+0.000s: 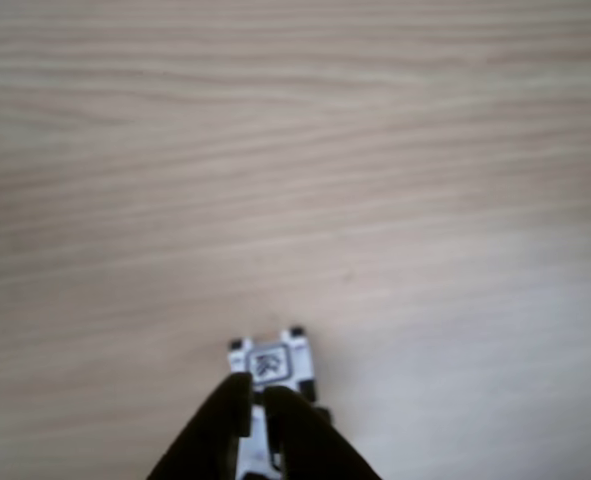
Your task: Stack cubes from left to right.
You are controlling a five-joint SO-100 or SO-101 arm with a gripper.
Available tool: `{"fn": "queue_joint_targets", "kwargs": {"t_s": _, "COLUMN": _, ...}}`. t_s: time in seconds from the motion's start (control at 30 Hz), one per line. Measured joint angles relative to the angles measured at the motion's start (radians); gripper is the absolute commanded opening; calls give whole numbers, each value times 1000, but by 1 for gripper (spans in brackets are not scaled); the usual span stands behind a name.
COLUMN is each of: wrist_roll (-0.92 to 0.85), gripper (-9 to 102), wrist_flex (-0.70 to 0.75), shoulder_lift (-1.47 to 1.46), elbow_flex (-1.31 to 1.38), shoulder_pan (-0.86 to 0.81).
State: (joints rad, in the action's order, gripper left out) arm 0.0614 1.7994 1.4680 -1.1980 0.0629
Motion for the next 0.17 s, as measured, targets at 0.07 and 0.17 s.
{"fn": "queue_joint_targets", "kwargs": {"t_s": 0.07, "wrist_roll": 11, "gripper": 0, "wrist_flex": 0, "shoulder_lift": 0, "elbow_flex": 0, "shoulder_pan": -3}}
{"fn": "queue_joint_targets", "kwargs": {"t_s": 0.17, "wrist_roll": 37, "gripper": 0, "wrist_flex": 0, "shoulder_lift": 0, "elbow_flex": 0, "shoulder_pan": -6}}
